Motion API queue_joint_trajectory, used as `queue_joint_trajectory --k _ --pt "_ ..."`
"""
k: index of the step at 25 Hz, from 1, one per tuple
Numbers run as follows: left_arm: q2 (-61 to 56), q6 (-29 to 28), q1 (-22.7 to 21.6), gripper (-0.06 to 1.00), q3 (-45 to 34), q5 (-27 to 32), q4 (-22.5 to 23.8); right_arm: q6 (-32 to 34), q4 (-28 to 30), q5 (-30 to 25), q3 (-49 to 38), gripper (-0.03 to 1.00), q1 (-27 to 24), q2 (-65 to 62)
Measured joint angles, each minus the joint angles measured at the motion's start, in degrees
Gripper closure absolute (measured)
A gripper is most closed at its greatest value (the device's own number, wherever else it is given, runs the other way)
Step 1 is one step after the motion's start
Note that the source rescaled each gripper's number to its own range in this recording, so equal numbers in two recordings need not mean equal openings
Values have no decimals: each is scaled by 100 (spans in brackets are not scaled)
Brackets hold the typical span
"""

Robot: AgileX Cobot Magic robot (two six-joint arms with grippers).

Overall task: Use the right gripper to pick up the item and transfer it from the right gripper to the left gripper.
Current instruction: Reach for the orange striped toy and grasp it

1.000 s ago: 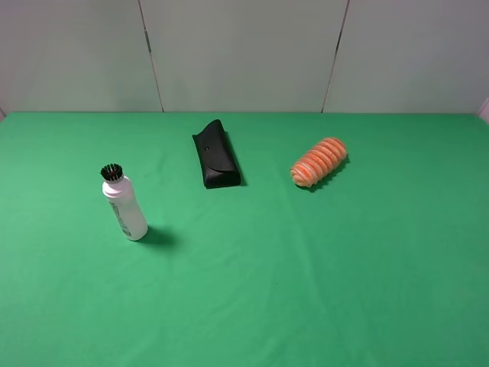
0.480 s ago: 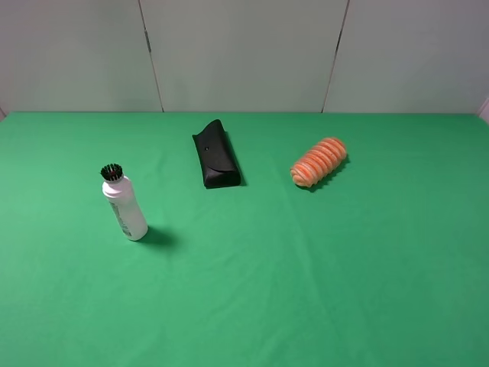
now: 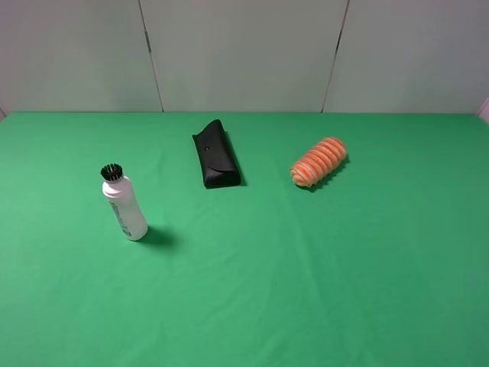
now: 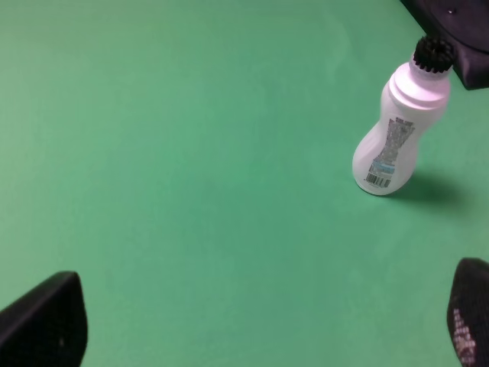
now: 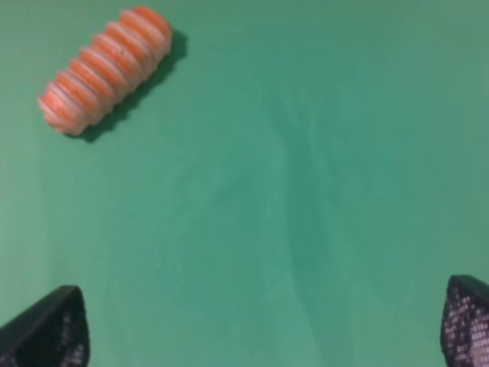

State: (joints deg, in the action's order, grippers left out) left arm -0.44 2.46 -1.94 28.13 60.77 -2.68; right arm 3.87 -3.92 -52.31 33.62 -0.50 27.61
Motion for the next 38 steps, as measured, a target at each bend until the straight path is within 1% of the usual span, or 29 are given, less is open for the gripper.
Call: queue_joint_trajectory --k 2,5,7,10,13,17,19,21,25,29,32,38 --pt "0 0 0 -6 0 0 0 2 -115 145 154 -3 0 697" --pt "0 0 0 -6 0 0 0 -30 -457 344 346 -3 36 1830" --pt "0 0 0 -6 0 0 0 -105 -614 426 509 -3 253 2511" --pt "0 0 0 -6 0 0 0 -131 -696 466 891 -3 682 3539" --pt "0 0 0 -6 0 0 0 17 -701 538 1416 -3 993 4499" --pt "0 0 0 -6 0 0 0 486 -701 611 2118 -3 1281 5581" --pt "0 0 0 -6 0 0 0 709 -712 651 2465 -3 1333 6050" --pt "0 0 0 -6 0 0 0 1021 -713 740 2758 -3 1339 6436" --pt "0 0 0 -6 0 0 0 1789 -570 1045 3237 -3 1538 7085" --pt "0 0 0 -6 0 0 0 2361 -318 1217 3642 -3 1786 7617" --pt "0 0 0 -6 0 0 0 2785 -61 1217 3972 -3 1966 7992" --pt "0 0 0 -6 0 0 0 3928 652 1114 4603 -3 2213 8468"
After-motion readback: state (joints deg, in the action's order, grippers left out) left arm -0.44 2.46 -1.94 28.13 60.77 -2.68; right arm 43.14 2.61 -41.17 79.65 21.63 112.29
